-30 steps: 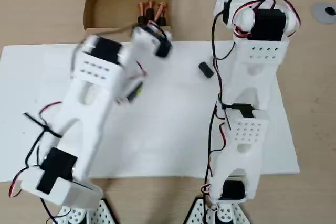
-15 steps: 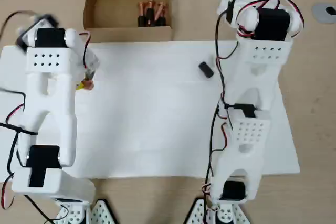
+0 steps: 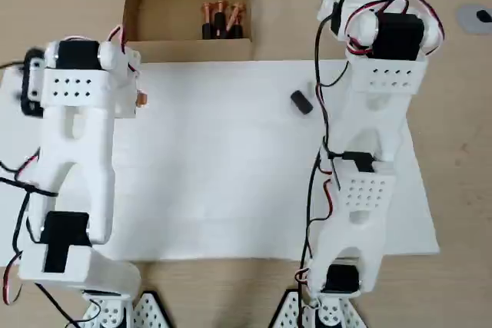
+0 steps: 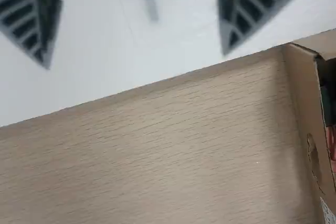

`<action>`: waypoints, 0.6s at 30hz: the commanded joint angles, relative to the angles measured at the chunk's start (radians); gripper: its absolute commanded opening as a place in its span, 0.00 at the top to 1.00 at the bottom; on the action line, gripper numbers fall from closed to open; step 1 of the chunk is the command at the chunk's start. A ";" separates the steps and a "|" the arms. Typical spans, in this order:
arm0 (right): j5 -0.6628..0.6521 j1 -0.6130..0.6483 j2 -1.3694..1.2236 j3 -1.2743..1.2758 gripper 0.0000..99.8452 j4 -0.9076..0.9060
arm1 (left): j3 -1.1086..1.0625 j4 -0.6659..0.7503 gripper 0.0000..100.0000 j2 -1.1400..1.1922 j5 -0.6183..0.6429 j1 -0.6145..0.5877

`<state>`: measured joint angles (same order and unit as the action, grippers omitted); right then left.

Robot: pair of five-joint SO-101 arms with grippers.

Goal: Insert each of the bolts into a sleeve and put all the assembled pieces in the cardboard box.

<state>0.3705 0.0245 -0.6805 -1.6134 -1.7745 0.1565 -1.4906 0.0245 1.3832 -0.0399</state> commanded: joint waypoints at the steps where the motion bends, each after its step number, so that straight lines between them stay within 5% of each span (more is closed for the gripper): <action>1: 0.009 0.008 0.016 -0.051 0.75 -0.014 | -0.107 0.097 0.99 -0.007 0.029 -0.018; 18: 0.009 0.005 0.016 -0.051 0.75 -0.014 | -0.572 0.437 0.99 -0.007 -0.005 -0.009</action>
<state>0.3705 0.0245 -0.6805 -1.6134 -1.7745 -0.3989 -1.0810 0.0261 1.3863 -0.0430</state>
